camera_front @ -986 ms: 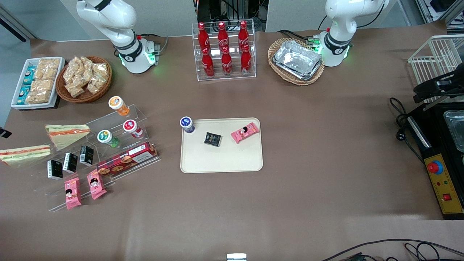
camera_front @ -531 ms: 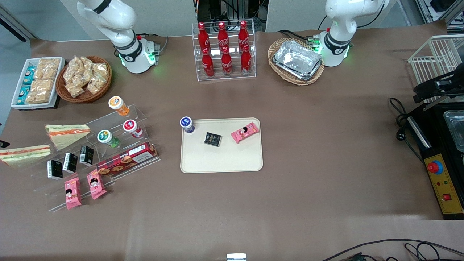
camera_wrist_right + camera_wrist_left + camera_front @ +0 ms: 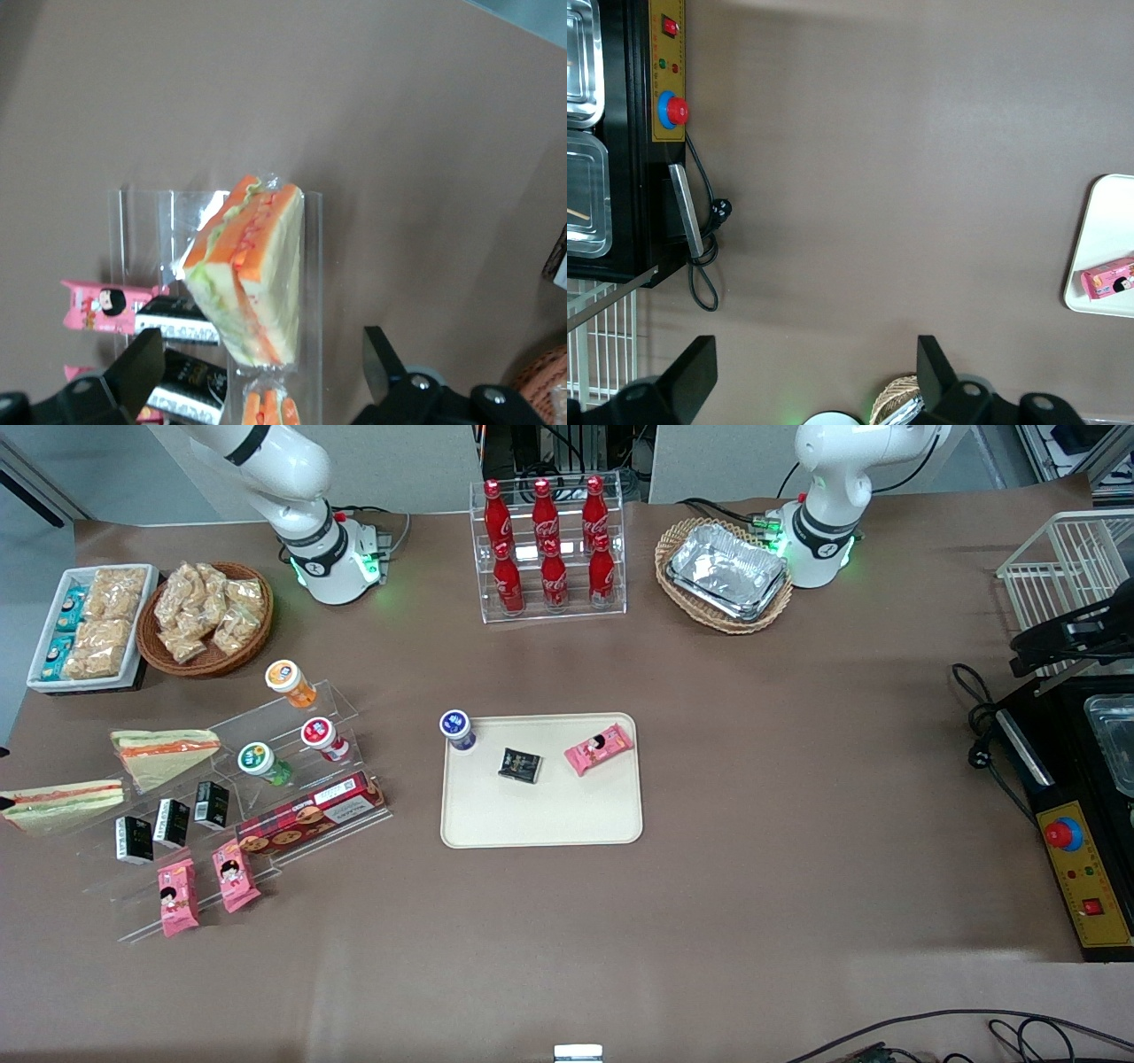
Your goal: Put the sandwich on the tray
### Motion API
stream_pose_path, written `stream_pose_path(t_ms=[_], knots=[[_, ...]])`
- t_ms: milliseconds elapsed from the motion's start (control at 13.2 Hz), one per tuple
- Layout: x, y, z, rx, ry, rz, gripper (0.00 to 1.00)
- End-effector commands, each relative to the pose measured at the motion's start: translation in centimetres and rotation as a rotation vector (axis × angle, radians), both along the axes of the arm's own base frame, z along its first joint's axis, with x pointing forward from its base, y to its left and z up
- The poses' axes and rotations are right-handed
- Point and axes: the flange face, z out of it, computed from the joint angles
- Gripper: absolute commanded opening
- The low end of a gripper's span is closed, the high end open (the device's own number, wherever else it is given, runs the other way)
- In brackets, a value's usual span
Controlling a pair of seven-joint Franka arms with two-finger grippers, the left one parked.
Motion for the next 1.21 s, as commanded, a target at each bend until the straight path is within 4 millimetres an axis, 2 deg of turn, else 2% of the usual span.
stream_pose_path(t_ms=[0, 152, 379, 910, 986, 1138], knots=[[1.2, -0.4, -1.2, 0.013, -0.029, -0.098, 1.0], [1.6, -0.5, -1.9, 0.012, -0.04, -0.169, 1.0], [2.2, -0.2, -2.6, 0.005, -0.052, -0.176, 1.0], [2.8, -0.4, -5.9, 0.01, -0.009, -0.25, 1.0], [2.8, -0.4, -6.2, 0.009, -0.003, -0.248, 0.96], [2.8, -0.4, -6.2, -0.029, 0.015, -0.212, 0.62]])
